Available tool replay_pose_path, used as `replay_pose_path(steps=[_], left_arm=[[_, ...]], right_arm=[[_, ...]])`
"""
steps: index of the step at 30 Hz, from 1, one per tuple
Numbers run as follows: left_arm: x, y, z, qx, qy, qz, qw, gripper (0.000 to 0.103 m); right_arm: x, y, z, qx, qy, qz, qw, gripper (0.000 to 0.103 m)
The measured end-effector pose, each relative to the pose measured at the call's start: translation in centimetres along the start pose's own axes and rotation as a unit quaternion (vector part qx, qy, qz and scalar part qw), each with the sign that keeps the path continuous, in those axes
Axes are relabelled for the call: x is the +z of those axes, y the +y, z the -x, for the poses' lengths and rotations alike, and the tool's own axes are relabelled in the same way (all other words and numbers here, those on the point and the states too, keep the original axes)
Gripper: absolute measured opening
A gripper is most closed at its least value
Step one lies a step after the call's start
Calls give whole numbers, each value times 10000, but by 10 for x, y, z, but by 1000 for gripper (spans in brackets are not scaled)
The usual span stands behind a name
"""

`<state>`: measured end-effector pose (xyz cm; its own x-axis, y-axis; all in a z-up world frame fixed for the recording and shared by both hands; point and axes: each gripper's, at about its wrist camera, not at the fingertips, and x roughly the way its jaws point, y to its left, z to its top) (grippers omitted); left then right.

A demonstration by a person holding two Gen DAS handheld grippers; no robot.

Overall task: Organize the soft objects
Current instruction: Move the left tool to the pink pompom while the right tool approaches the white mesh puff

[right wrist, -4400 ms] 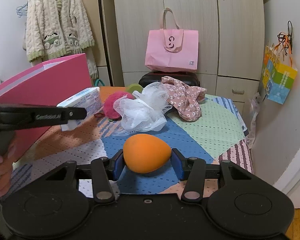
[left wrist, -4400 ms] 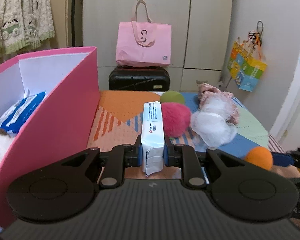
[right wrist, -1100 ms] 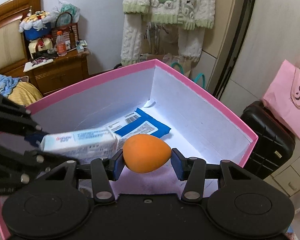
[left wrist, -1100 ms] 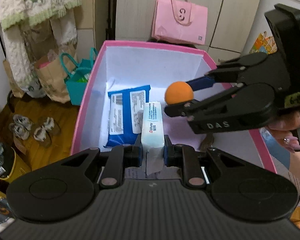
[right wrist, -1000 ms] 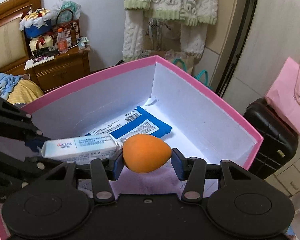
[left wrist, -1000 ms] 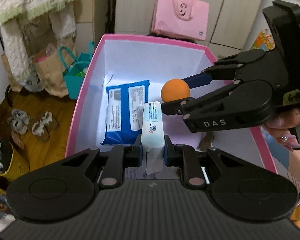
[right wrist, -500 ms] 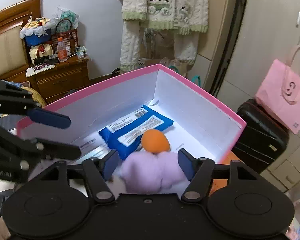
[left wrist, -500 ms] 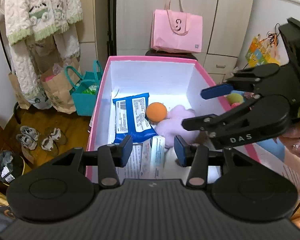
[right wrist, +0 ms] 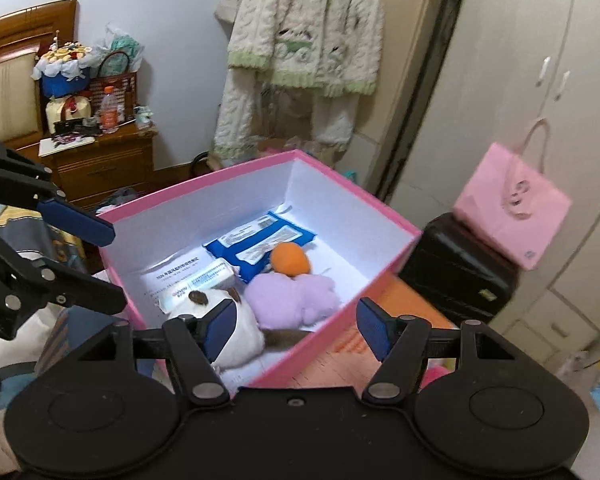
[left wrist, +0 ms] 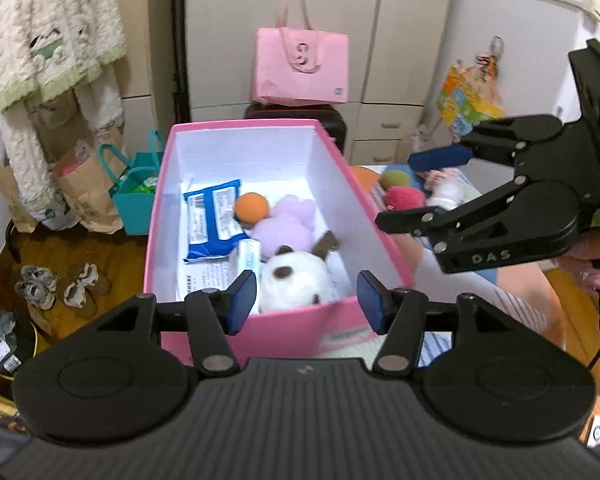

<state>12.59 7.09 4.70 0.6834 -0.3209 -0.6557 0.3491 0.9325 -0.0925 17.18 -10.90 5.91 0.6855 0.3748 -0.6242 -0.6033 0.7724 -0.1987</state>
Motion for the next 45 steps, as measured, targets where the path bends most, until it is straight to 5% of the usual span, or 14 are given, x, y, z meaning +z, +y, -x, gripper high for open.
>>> replay_pose_path(steps=[11,22,31,36,45], left_arm=[[-5,-44,28,-354,-223,-526,9977,56],[-6,-96,3,-852,-61,-1015,9912,56],[3,-132,-40,-937,20,-1120,9893,54],[2,-148,-72,-549,-360,-1241,9901,54],[22,-158,-130,-113,-887,-830,9925,54]], right_arm=[[-73,-13,81,-335,-444,-560,9969,71],[-134,-40,102,-786,-315,-1094,9904,71],[-167,-69,84,-594,-493,-1325,9882,71],[-182,-86,60,-818,-720,-1176,9871,71],[-186,-134,-3,-536,-670,-1629,9829,71]])
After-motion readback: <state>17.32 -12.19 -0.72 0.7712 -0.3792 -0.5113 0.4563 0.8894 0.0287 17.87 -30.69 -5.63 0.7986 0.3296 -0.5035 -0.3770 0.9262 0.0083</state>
